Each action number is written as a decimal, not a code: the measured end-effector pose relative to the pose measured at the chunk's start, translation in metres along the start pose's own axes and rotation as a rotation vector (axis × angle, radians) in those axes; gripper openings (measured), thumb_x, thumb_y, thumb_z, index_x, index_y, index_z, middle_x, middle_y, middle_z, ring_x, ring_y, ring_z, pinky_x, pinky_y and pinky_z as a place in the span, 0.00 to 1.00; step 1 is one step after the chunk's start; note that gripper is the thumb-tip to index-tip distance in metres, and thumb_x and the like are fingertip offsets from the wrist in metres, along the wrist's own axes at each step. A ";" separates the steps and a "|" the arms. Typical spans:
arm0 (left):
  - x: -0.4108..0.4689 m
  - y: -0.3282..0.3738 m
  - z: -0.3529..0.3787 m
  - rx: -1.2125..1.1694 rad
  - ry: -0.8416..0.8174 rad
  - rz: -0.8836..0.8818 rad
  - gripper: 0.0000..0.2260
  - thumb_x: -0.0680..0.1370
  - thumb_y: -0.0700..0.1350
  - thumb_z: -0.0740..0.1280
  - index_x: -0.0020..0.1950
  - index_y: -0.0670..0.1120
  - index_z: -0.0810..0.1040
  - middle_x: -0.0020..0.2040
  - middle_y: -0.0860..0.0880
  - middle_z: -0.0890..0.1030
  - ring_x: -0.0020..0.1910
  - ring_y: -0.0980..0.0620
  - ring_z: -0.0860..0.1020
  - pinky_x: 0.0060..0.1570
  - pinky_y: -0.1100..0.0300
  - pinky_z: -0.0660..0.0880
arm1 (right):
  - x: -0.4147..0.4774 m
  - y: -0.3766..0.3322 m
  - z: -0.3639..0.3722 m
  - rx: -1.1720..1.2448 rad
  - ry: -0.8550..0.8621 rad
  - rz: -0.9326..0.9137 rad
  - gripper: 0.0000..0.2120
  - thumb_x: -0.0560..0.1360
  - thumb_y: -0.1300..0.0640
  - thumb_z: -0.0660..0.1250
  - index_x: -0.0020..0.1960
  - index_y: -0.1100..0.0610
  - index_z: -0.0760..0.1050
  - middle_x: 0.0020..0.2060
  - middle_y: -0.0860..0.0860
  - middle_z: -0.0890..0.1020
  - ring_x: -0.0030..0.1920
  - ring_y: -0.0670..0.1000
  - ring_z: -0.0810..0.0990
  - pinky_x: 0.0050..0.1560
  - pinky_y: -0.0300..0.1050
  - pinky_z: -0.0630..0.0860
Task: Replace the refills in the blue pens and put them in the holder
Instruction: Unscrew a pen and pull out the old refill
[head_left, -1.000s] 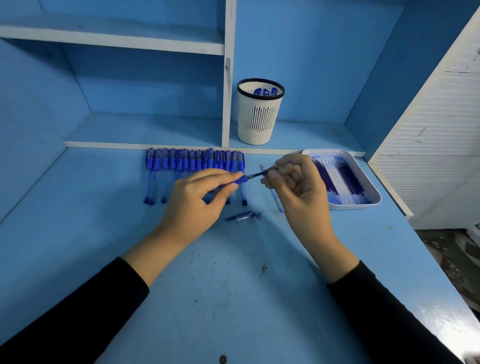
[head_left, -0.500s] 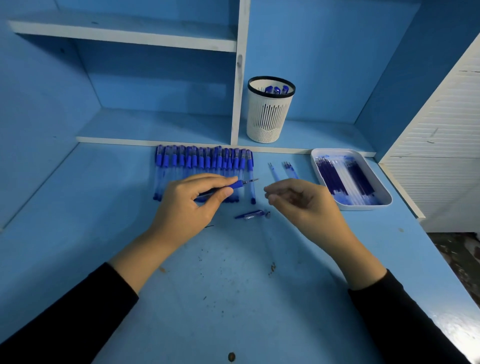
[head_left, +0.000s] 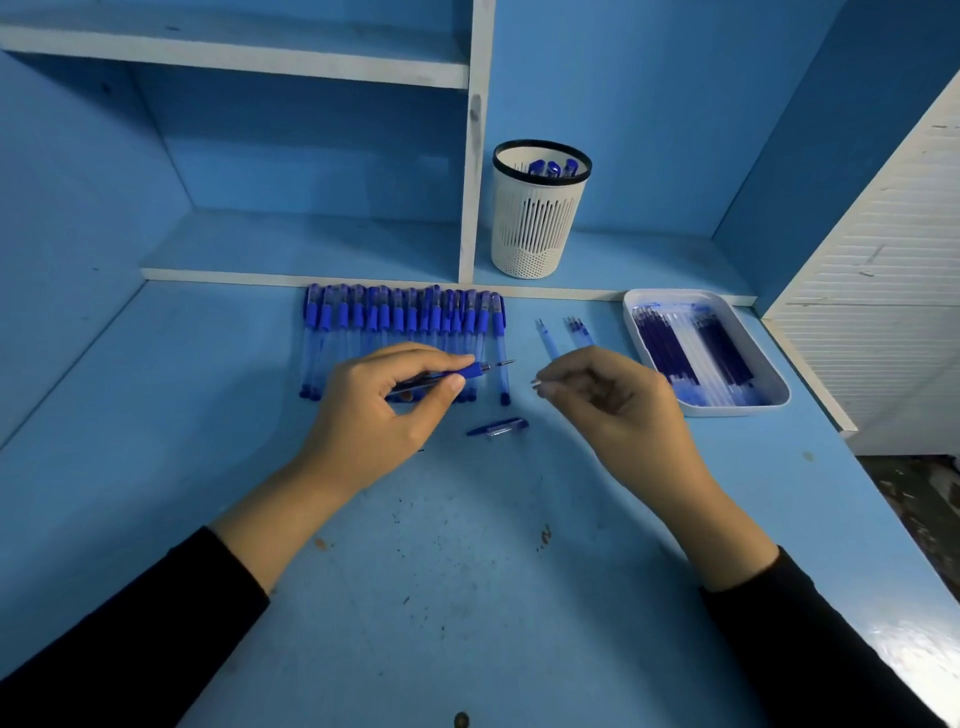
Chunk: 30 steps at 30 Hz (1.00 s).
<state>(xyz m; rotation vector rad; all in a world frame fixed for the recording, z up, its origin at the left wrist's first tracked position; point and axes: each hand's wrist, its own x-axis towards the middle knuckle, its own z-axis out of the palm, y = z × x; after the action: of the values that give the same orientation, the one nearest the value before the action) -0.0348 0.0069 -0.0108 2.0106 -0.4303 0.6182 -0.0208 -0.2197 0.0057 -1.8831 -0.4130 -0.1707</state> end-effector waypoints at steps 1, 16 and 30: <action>0.000 0.001 0.000 0.002 -0.007 0.001 0.08 0.76 0.38 0.72 0.54 0.46 0.85 0.50 0.56 0.84 0.49 0.58 0.83 0.49 0.66 0.77 | 0.000 -0.003 0.001 0.081 0.026 0.016 0.03 0.74 0.66 0.71 0.46 0.60 0.81 0.40 0.50 0.85 0.42 0.47 0.83 0.46 0.37 0.77; -0.003 0.005 0.006 0.057 -0.071 0.105 0.08 0.74 0.36 0.73 0.53 0.42 0.85 0.47 0.50 0.84 0.46 0.58 0.82 0.49 0.68 0.76 | -0.005 -0.002 0.017 0.125 0.000 -0.078 0.07 0.73 0.69 0.71 0.47 0.60 0.81 0.43 0.53 0.85 0.44 0.48 0.83 0.50 0.37 0.76; 0.000 0.005 0.005 0.088 -0.080 0.166 0.07 0.75 0.38 0.73 0.52 0.41 0.85 0.44 0.50 0.83 0.42 0.60 0.79 0.44 0.69 0.74 | -0.004 -0.002 0.013 0.038 -0.088 -0.113 0.08 0.75 0.62 0.70 0.53 0.59 0.75 0.43 0.49 0.81 0.46 0.51 0.80 0.52 0.42 0.76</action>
<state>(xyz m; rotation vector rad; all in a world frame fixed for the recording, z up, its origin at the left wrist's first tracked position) -0.0361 -0.0002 -0.0091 2.1032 -0.6328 0.6701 -0.0269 -0.2074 0.0016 -1.8358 -0.5790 -0.1551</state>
